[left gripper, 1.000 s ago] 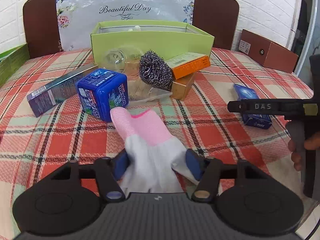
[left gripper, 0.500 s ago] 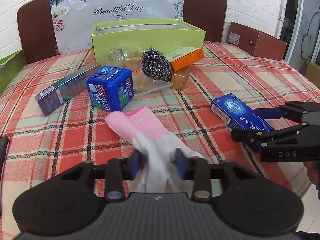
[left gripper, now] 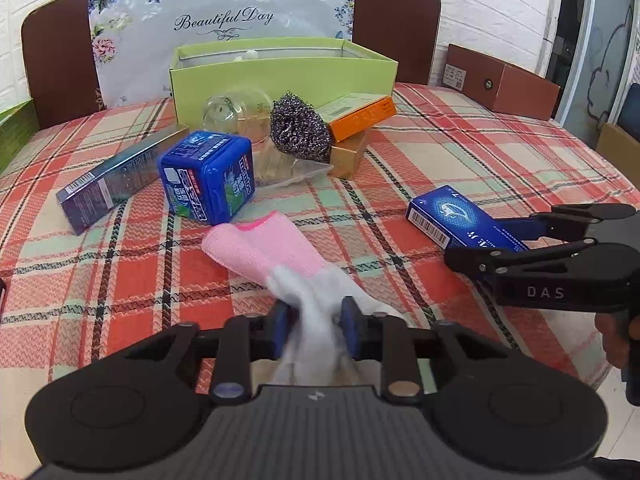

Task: Organize objects
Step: 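Carry blue box and glove into the lime-green box and open both tools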

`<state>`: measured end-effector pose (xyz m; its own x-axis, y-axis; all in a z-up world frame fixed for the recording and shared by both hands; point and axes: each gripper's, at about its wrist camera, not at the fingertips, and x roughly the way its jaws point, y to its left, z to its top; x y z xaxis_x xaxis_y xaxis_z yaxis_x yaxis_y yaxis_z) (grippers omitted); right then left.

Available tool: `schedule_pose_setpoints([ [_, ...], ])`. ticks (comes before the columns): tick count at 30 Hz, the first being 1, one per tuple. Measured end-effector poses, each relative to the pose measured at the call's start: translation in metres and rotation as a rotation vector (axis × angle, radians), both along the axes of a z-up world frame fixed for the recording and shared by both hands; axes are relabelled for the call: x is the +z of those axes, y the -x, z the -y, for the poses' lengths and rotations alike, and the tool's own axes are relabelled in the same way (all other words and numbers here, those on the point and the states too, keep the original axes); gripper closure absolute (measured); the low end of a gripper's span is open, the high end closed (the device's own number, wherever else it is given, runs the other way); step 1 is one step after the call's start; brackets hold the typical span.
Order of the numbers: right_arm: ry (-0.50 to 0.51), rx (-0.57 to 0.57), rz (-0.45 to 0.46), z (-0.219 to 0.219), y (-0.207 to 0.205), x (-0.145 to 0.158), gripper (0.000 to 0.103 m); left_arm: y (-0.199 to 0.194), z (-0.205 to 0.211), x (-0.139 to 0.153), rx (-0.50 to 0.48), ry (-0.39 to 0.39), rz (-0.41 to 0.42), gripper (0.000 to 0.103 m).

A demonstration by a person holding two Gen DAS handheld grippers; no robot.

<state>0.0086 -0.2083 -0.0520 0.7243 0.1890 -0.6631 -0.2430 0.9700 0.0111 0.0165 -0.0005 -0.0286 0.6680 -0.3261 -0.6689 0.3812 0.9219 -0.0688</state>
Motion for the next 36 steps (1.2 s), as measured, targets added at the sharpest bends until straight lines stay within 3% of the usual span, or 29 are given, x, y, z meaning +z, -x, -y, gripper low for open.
schedule_pose_setpoints([
  [5,-0.018,0.013,-0.007,-0.001,0.002,0.003,0.048,0.0,-0.004,0.006,0.0,0.053,-0.008,0.093],
  [12,-0.164,0.08,0.005,0.003,0.009,0.031,0.048,-0.001,-0.014,0.04,-0.032,0.162,0.052,0.095],
  [20,-0.172,0.096,0.142,0.004,-0.006,0.078,0.048,-0.032,-0.021,0.094,-0.03,0.196,0.187,0.095],
  [24,-0.162,0.096,0.202,0.006,-0.029,0.099,0.048,-0.065,-0.015,0.118,0.009,0.152,0.259,0.095],
  [29,-0.148,0.085,0.268,0.002,-0.074,0.117,0.048,-0.121,-0.006,0.14,0.075,0.162,0.303,0.095],
  [36,-0.025,0.015,0.375,-0.005,-0.154,0.12,0.048,-0.2,0.018,0.15,0.133,0.169,0.35,0.095],
])
